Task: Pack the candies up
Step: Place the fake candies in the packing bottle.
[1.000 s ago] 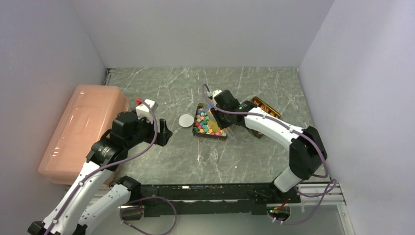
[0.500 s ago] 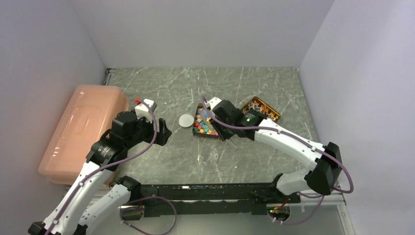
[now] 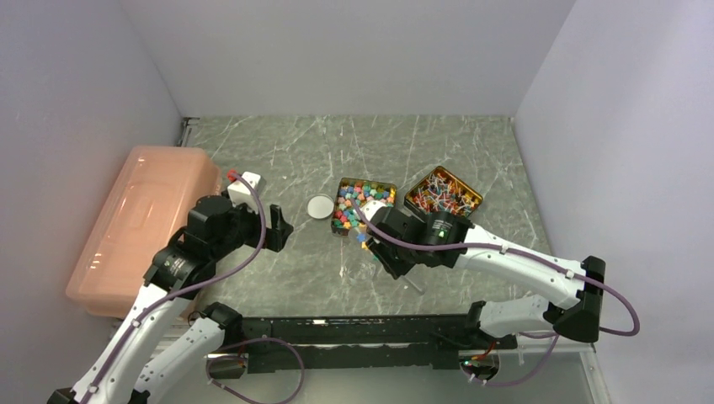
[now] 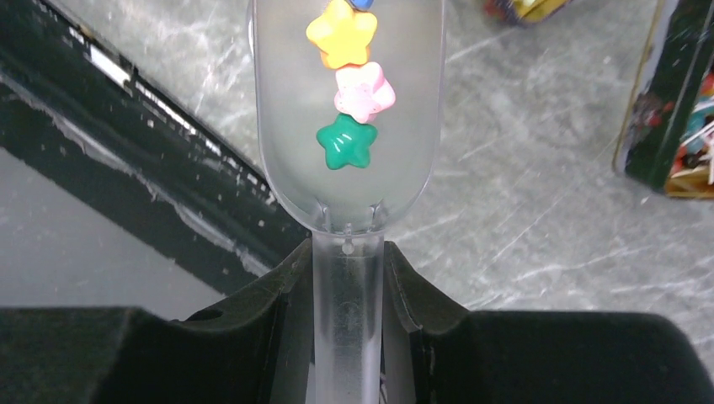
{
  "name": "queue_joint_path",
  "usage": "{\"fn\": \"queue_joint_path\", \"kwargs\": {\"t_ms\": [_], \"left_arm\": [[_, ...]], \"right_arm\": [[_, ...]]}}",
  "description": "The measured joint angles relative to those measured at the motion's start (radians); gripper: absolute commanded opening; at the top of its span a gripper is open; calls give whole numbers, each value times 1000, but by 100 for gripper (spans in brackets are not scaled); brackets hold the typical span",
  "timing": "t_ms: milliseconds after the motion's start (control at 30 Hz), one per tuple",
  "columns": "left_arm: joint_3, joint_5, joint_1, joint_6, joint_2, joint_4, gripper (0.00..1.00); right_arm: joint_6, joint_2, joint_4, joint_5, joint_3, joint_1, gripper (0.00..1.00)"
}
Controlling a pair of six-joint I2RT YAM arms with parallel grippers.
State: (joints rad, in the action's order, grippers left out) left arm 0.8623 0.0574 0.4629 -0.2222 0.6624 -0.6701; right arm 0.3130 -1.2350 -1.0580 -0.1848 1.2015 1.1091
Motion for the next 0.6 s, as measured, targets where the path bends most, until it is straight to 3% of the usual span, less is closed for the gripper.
{"fn": "queue_joint_path", "kwargs": {"t_ms": [300, 600], "left_arm": [[0, -2, 0, 0, -17, 0, 99], [-4, -2, 0, 0, -25, 0, 99]], "right_arm": [[114, 0, -142, 18, 0, 124, 0], [161, 0, -208, 75, -4, 161, 0]]}}
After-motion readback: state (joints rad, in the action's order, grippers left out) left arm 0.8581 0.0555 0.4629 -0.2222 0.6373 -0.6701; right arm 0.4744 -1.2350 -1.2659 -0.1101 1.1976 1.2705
